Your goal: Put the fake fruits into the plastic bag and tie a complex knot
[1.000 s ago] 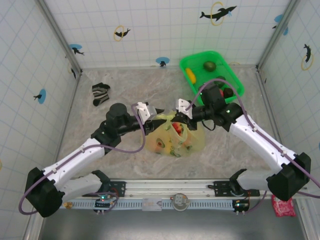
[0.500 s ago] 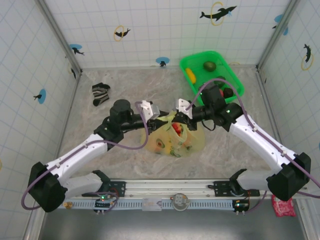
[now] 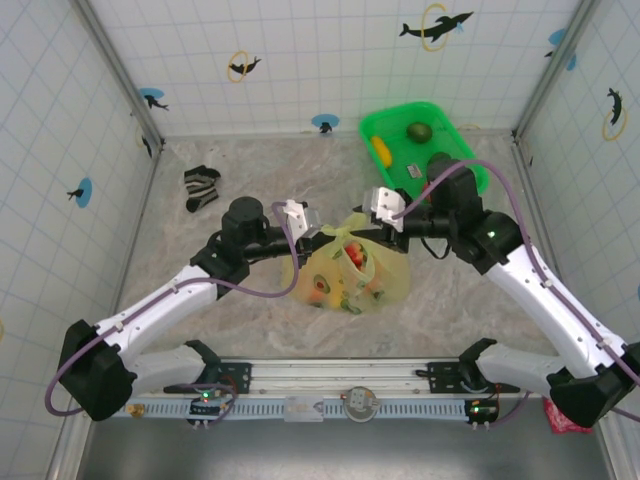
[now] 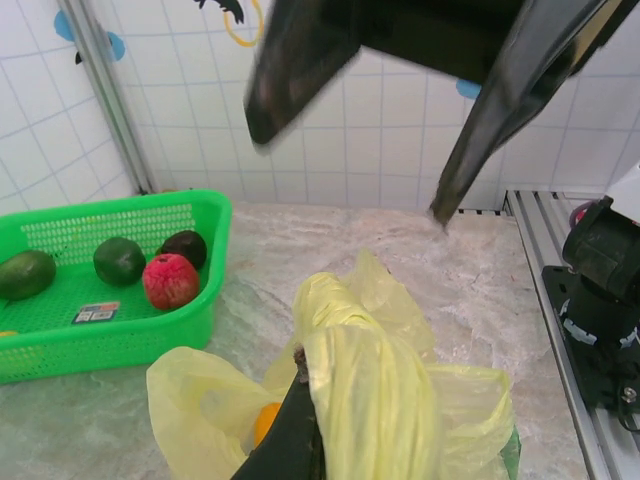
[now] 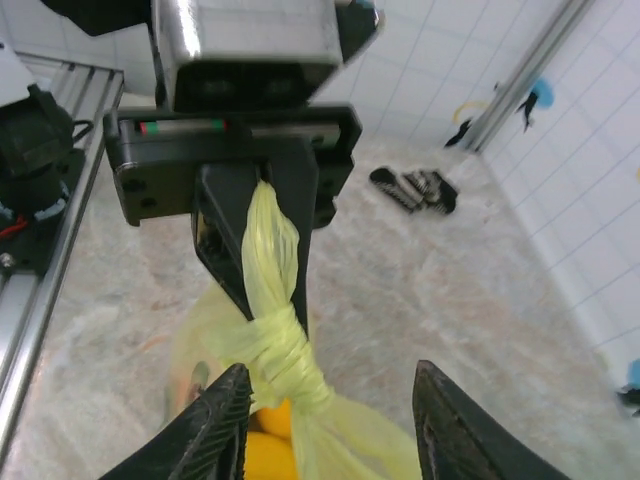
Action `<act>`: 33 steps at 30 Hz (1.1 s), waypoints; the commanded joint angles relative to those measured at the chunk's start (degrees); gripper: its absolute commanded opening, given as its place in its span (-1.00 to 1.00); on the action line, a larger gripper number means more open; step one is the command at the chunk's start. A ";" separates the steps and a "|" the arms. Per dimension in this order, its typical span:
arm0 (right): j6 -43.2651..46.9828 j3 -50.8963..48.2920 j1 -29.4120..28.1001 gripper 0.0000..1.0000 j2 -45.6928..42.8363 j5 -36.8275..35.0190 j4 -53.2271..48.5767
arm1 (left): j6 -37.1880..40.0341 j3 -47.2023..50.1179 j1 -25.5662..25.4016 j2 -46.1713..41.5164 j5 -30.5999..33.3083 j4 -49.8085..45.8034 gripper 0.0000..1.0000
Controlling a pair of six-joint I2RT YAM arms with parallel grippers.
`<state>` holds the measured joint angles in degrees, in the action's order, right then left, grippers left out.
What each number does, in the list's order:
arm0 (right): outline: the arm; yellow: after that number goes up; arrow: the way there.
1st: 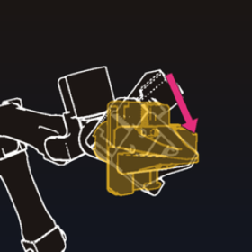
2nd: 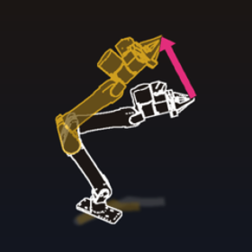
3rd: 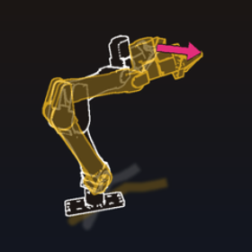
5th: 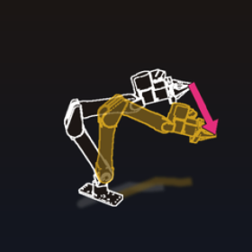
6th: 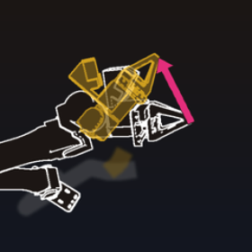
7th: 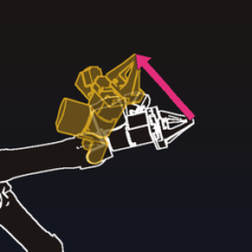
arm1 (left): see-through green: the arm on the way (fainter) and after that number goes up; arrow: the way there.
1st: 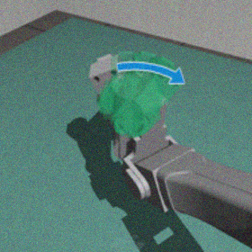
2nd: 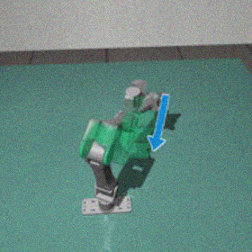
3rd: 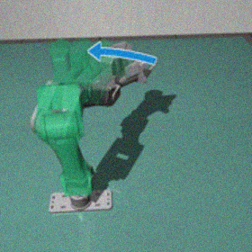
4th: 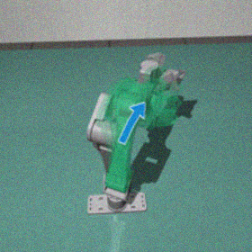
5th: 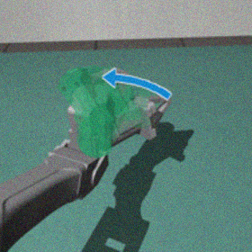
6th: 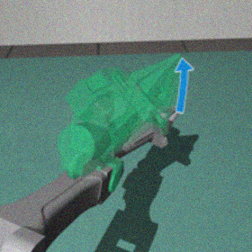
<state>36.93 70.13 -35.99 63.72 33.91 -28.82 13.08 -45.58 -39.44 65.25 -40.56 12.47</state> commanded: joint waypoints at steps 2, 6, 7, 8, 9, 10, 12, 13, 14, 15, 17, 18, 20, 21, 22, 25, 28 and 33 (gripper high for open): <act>-6.59 -0.16 -0.04 0.10 0.75 4.25 5.06 | -0.21 -0.88 -0.26 0.05 -1.47 2.68 -0.89; -9.44 -2.09 -1.49 0.16 2.20 5.29 8.86 | -0.67 -0.86 -0.20 -0.34 -1.32 2.94 -0.85; -9.63 -2.10 -1.82 0.16 2.64 5.11 9.10 | -0.78 -0.89 -0.24 -0.45 -1.42 2.93 -0.82; -9.83 -2.10 -2.12 0.17 3.15 5.08 9.02 | -0.79 -0.80 -0.20 -0.63 -1.47 2.92 -0.81; -10.03 -2.10 -2.39 0.17 3.67 5.20 9.07 | -0.84 -0.68 -0.20 -0.75 -1.38 2.96 -0.79; -10.12 -2.10 -2.66 0.18 3.98 5.13 9.03 | -0.91 -0.65 -0.20 -0.97 -1.44 3.06 -0.78; -10.25 -2.31 -3.00 0.18 4.39 4.61 9.13 | -0.97 -0.41 -0.20 -1.18 -1.28 3.24 -0.70; -10.38 -2.53 -3.11 0.18 4.35 4.42 9.45 | -1.04 -0.46 -0.20 -1.22 -1.24 3.28 -0.66; -10.83 -2.78 -3.09 0.18 4.31 4.28 9.86 | -1.04 -0.41 -0.20 -1.20 -1.27 3.26 -0.63; -10.99 -3.04 -3.05 0.18 4.11 4.17 10.25 | -1.00 -0.26 -0.20 -1.27 -1.28 3.26 -0.63; -10.91 -3.01 -3.12 0.17 3.95 3.87 10.12 | -0.85 -0.27 -0.20 -1.27 -1.57 3.26 -0.81; -10.71 -2.69 -3.08 0.16 4.10 3.30 9.69 | -0.74 -0.31 -0.20 -1.27 -1.72 3.26 -0.90; -9.61 -1.75 -3.05 0.13 4.48 2.42 7.65 | -0.52 -0.43 -0.22 -1.04 -1.85 3.29 -1.00; -8.98 -1.24 -2.99 0.10 4.73 2.13 6.55 | -0.47 -0.39 -0.20 -1.01 -1.90 3.26 -1.00; -8.61 -0.85 -2.96 0.09 4.86 1.96 5.72 | -0.34 -0.46 -0.26 -0.85 -1.97 3.26 -1.00; -8.36 -0.55 -2.87 0.08 4.28 1.47 4.99 | -0.25 -0.43 -0.20 -0.79 -2.13 3.18 -1.00; -8.02 -0.23 -2.04 0.07 3.49 1.13 5.01 | 0.25 -0.30 -0.20 -0.99 -2.56 2.98 -1.00; -6.11 2.17 -0.08 0.11 4.03 0.90 1.32 | 1.31 -0.14 -0.26 -1.13 -3.02 2.30 -1.00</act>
<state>29.19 68.66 -36.97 68.07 35.38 -24.97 12.32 -45.58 -39.44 65.25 -41.60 14.59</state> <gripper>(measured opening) 0.549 0.047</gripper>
